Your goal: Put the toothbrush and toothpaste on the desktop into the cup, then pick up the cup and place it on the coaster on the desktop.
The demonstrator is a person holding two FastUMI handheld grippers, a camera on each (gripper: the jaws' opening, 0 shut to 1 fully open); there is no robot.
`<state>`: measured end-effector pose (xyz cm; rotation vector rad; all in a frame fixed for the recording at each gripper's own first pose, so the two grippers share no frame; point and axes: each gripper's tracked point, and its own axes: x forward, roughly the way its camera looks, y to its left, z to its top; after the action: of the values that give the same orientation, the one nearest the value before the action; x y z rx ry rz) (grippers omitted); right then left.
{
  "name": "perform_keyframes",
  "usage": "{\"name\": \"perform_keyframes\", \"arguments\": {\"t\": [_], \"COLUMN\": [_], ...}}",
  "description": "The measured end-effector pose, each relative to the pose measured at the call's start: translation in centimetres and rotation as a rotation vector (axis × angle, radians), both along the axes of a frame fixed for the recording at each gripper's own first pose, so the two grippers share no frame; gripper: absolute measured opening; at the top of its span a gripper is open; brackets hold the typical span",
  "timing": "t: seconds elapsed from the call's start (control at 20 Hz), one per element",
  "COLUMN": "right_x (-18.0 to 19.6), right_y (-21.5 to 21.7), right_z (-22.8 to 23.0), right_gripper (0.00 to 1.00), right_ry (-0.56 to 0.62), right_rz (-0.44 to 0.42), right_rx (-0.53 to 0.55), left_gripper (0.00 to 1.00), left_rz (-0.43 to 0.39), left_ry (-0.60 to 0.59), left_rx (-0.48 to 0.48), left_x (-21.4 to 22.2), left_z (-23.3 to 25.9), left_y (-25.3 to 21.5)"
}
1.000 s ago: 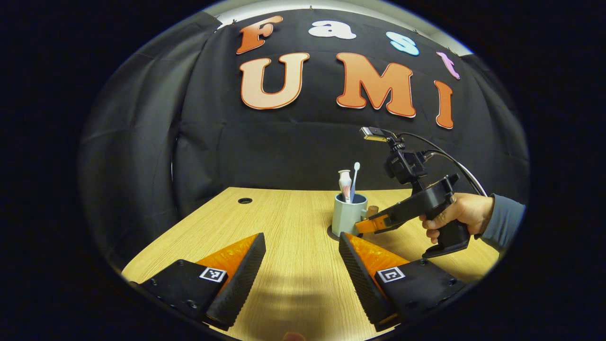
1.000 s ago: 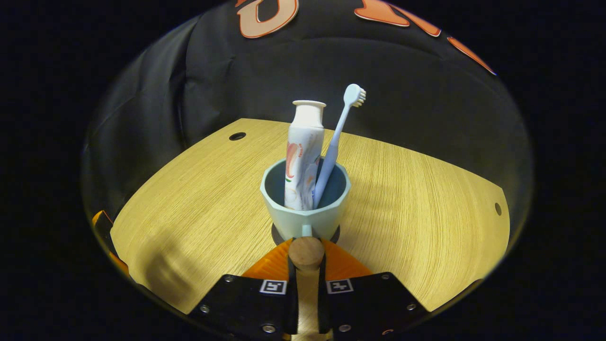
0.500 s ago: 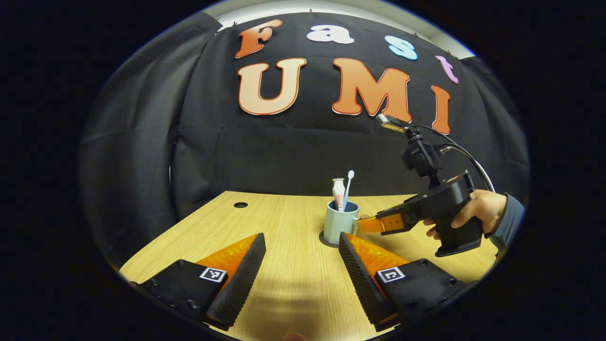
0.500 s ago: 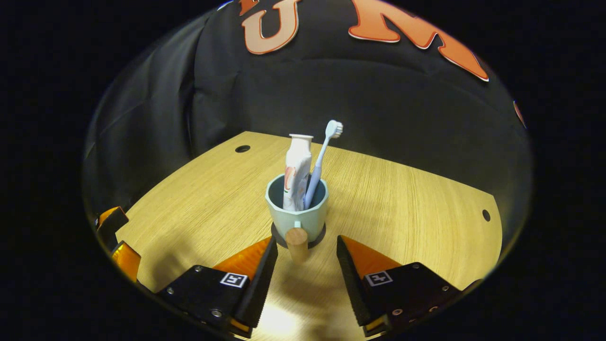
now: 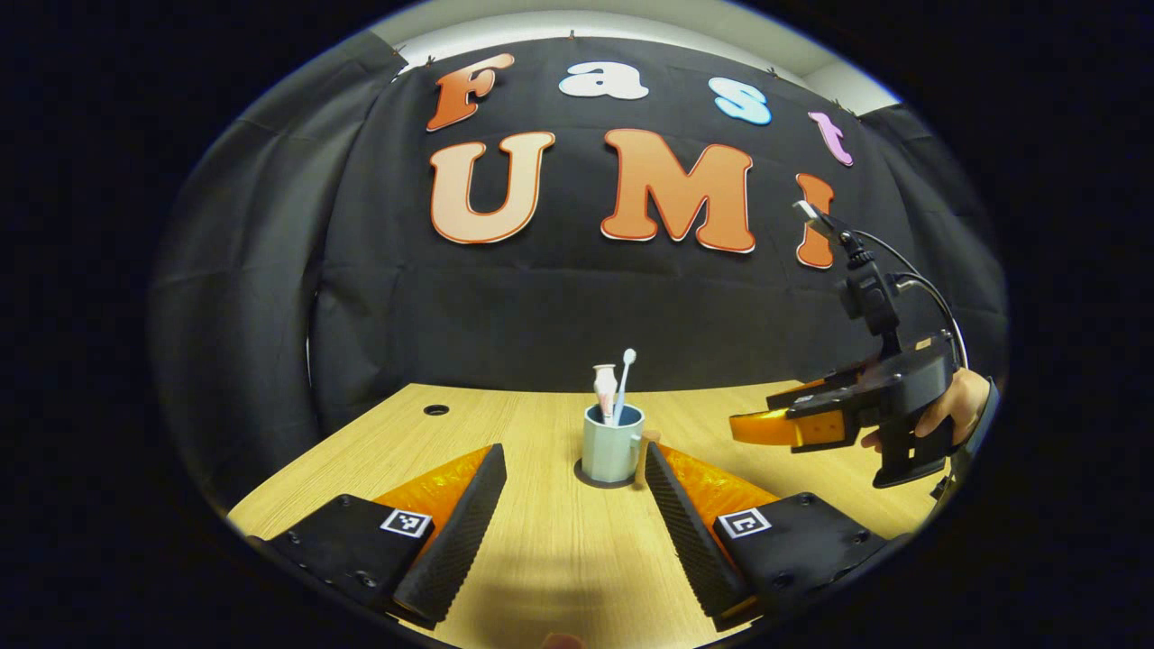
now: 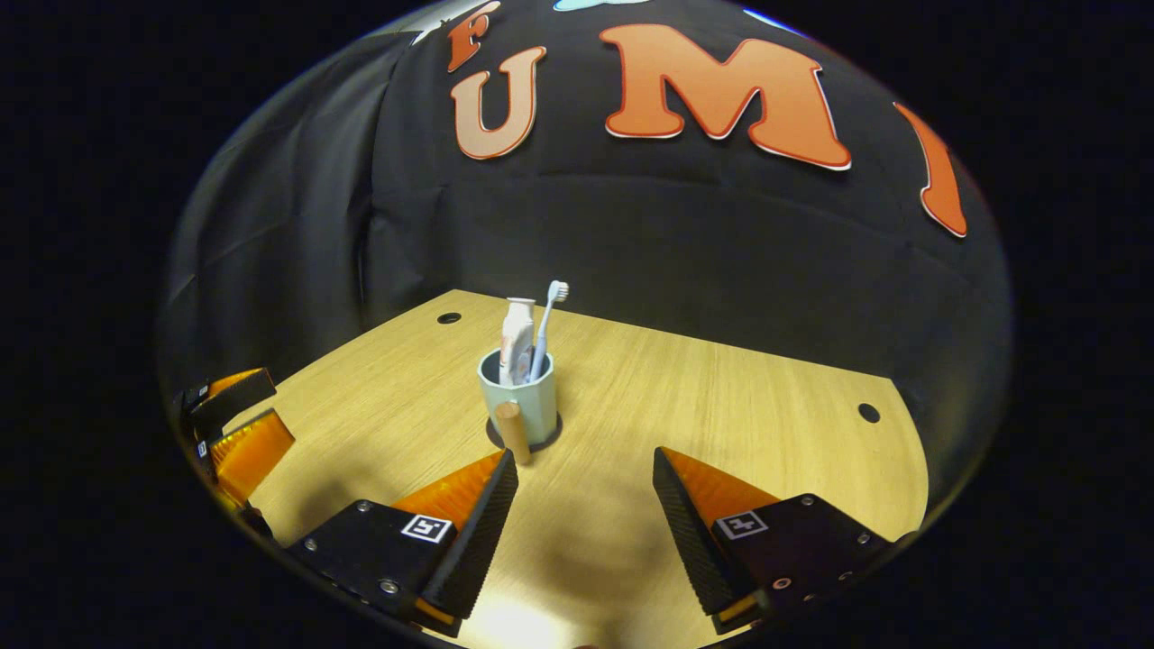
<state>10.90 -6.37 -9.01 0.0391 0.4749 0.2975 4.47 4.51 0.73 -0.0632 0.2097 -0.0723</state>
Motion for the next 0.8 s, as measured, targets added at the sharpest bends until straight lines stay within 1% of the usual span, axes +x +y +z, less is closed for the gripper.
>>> {"name": "perform_keyframes", "arguments": {"t": [0.15, 0.4, 0.6, 0.8], "right_x": [-2.2, -5.9, -7.8, -9.1], "right_y": [-2.6, -5.6, -8.2, -11.0], "right_z": [1.2, 3.2, 4.4, 4.2], "right_gripper": [0.91, 0.9, 0.9, 0.9], "right_ry": [-0.028, -0.121, -0.242, -0.345], "right_rz": [-0.017, -0.048, -0.13, -0.236], "right_rx": [0.027, 0.04, 0.067, 0.132], "left_gripper": [0.99, 0.99, 0.99, 1.0], "left_rz": [-0.026, -0.072, -0.088, -0.092], "left_ry": [-0.018, -0.061, -0.113, -0.16], "left_rx": [0.004, 0.0, 0.005, 0.02], "left_x": [0.0, -0.2, -1.0, -1.9], "left_z": [0.9, 2.6, 4.2, 4.9], "left_y": [-1.9, -5.4, -7.2, -8.5]}}
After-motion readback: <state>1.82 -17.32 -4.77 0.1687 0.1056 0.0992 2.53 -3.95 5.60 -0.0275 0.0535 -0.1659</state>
